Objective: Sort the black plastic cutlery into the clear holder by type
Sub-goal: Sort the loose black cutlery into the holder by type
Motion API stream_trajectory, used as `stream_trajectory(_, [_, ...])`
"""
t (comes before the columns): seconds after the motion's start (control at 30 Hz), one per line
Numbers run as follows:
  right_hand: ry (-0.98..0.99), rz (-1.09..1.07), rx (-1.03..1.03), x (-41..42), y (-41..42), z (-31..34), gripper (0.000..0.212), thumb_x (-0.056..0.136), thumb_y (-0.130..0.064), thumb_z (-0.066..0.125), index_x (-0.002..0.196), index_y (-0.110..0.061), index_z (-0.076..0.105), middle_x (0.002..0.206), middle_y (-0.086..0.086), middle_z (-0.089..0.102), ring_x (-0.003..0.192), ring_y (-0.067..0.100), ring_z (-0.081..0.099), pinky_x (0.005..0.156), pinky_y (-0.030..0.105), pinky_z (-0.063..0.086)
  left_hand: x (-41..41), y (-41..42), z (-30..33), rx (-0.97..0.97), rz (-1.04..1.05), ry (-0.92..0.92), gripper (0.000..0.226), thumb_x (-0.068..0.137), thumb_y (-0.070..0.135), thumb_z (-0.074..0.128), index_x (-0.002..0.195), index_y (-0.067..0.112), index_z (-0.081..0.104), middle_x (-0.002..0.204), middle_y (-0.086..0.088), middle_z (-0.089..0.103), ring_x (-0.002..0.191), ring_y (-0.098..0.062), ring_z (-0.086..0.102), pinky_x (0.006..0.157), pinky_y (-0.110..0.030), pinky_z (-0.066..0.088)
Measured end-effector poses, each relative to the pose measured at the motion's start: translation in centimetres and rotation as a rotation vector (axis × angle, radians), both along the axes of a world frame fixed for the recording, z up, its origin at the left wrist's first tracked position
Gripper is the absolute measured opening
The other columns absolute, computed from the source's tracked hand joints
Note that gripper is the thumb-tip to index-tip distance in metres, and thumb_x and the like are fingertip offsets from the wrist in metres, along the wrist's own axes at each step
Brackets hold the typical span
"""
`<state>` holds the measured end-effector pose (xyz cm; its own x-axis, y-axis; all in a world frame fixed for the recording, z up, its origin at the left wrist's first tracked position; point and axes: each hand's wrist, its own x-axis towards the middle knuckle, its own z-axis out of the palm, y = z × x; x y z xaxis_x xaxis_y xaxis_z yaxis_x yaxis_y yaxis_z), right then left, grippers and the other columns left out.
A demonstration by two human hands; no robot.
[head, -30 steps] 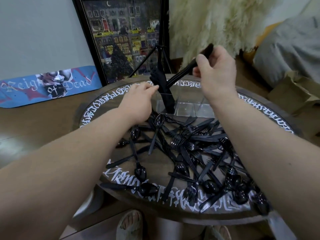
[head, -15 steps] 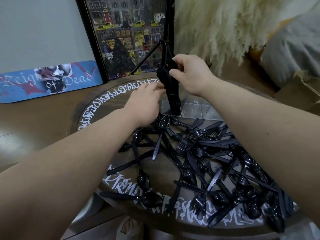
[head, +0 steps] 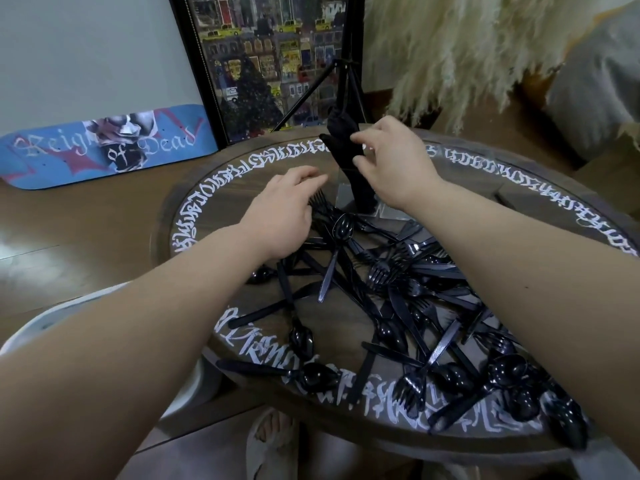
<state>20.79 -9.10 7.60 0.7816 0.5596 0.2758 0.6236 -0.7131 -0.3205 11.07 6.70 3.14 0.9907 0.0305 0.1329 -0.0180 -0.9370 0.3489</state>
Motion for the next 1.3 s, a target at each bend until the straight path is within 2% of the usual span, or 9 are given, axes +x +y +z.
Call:
stream_trajectory(0.17, [-0.056,0.032,0.108,-4.6,-2.5,-0.8,0.029,0.094,-0.017,0.055,0.122,-0.013,0.062,0.113,0.007,0.058,0.110,0.025,0.050,0.088,0.029,0.037,-4.2,0.9,-0.5,-0.021,0.082,0.066,0.054,0.093,0.011,0.049,0.144,0.027,0.040,0.151,0.002,0.031,0.135,-0.026,0.031,0.113,-0.035,0.025])
stream_trajectory(0.43, [0.108,0.071,-0.227,-11.2,-4.2,-6.2,0.033,0.099,-0.028,0.042,0.124,-0.020,0.062,0.122,-0.001,0.059,0.116,0.026,0.037,0.096,0.033,0.037,-11.0,1.6,-1.4,0.013,0.256,0.198,0.036,0.091,0.024,0.057,0.127,0.028,0.059,0.136,0.000,0.048,0.125,-0.027,0.038,0.107,-0.035,0.030])
stream_trajectory(0.53, [0.092,0.085,-0.264,-12.5,-3.9,-7.2,0.033,0.098,-0.029,0.044,0.123,-0.022,0.063,0.119,-0.002,0.058,0.113,0.026,0.037,0.094,0.040,0.041,-12.6,1.3,-1.9,0.039,0.284,0.251,0.031,0.087,0.033,0.062,0.118,0.030,0.063,0.128,0.000,0.053,0.121,-0.025,0.040,0.102,-0.033,0.034])
stream_trajectory(0.67, [0.130,0.116,-0.329,-13.5,-3.4,-7.8,0.033,0.098,-0.030,0.044,0.126,-0.025,0.061,0.121,-0.002,0.052,0.116,0.025,0.034,0.096,0.040,0.039,-13.2,0.6,-2.7,0.058,0.293,0.310,0.031,0.085,0.042,0.066,0.113,0.031,0.064,0.119,0.002,0.055,0.114,-0.022,0.042,0.092,-0.033,0.040])
stream_trajectory(0.87, [0.132,0.116,-0.339,-13.6,-3.0,-8.2,0.036,0.098,-0.031,0.043,0.131,-0.026,0.055,0.130,-0.005,0.048,0.120,0.023,0.032,0.099,0.037,0.035,-12.0,0.2,-3.3,0.055,0.329,0.320,0.016,0.089,0.031,0.061,0.103,0.023,0.063,0.114,-0.002,0.055,0.112,-0.024,0.047,0.087,-0.033,0.041])
stream_trajectory(1.0, [0.113,0.025,-0.327,-13.0,-2.7,-8.2,0.042,0.097,-0.033,0.045,0.137,-0.023,0.048,0.142,-0.004,0.043,0.126,0.025,0.030,0.101,0.040,0.033,-12.0,0.8,-3.1,-0.009,0.380,0.327,0.006,0.092,0.024,0.056,0.096,0.023,0.051,0.105,-0.001,0.060,0.092,-0.020,0.052,0.076,-0.031,0.042])
stream_trajectory(1.07, [0.124,0.000,-0.358,-12.9,-2.3,-8.3,0.045,0.097,-0.037,0.043,0.140,-0.024,0.042,0.148,-0.004,0.036,0.130,0.025,0.027,0.102,0.042,0.030,-11.9,1.4,-3.0,-0.054,0.403,0.316,0.010,0.093,0.020,0.053,0.103,0.022,0.053,0.105,-0.002,0.063,0.092,-0.021,0.055,0.078,-0.033,0.046])
stream_trajectory(1.17, [0.155,0.044,-0.405,-12.8,-1.5,-8.4,0.047,0.098,-0.039,0.038,0.144,-0.026,0.037,0.154,-0.006,0.028,0.133,0.026,0.022,0.103,0.045,0.026,-11.9,1.9,-2.6,-0.111,0.428,0.285,0.027,0.092,0.014,0.048,0.117,0.020,0.056,0.116,-0.004,0.061,0.103,-0.025,0.057,0.087,-0.037,0.047])
stream_trajectory(1.3, [0.143,0.092,-0.365,-12.4,-0.8,-8.2,0.042,0.100,-0.036,0.035,0.140,-0.029,0.043,0.154,-0.010,0.029,0.131,0.025,0.024,0.102,0.046,0.026,-11.6,2.5,-2.4,-0.126,0.501,0.261,0.023,0.092,0.015,0.044,0.112,0.018,0.055,0.109,-0.006,0.060,0.090,-0.024,0.052,0.075,-0.032,0.040])
